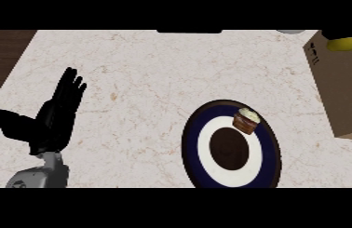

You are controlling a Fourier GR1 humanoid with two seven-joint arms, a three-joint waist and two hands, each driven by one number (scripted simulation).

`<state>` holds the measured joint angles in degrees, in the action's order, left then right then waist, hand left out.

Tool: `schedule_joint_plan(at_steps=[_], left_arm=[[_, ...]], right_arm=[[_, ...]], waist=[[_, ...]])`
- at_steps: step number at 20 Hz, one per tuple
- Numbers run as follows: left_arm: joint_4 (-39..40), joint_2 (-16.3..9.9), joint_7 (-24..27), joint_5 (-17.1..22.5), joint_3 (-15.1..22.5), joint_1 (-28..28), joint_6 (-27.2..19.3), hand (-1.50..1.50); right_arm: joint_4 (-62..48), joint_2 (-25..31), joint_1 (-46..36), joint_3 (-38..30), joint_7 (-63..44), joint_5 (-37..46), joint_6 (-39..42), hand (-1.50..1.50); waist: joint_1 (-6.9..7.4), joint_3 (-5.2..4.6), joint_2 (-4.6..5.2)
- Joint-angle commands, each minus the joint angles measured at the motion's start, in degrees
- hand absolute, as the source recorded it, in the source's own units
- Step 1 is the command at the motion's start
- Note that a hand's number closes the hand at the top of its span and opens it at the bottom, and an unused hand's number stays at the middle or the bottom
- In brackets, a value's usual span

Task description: Pick the lemon from the plate and place it in the cardboard box

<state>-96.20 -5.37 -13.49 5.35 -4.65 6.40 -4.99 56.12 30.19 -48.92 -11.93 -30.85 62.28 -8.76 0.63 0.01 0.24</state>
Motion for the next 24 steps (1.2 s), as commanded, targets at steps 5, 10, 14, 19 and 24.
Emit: schedule_joint_plan(at_steps=[5,10,14,19,24], left_arm=[[4.47,-0.27,1.60,-0.06,-0.24,2.34,1.10,0.00],[0.56,-0.59,1.51,1.29,-0.44,0.40,2.09,0.00],[0.03,-0.76,-1.05,0.58,-0.02,2.60,1.02,0.00],[1.33,0.34,0.81,0.27,0.85,1.69,1.33,0.00],[0.69,1.66,1.83,-1.22,1.88,-0.35,-0.05,0.00]], right_arm=[[-20.51,5.97,-3.14,-3.04,11.02,1.04,-6.89,1.50],[-29.94,9.28,-0.84,-0.07,9.55,5.01,3.93,1.50],[-34.20,8.89,-1.36,-2.75,10.80,1.67,7.93,-1.50],[-36.18,11.62,-1.08,-7.82,20.71,-2.21,-3.30,-1.50],[-30.14,9.84,-1.44,-12.34,29.69,-7.24,-17.84,-1.50]], waist=[[0.63,0.03,0.35],[2.51,0.05,0.93],[1.48,0.14,0.59],[2.12,0.25,1.10],[1.18,0.21,0.46]])
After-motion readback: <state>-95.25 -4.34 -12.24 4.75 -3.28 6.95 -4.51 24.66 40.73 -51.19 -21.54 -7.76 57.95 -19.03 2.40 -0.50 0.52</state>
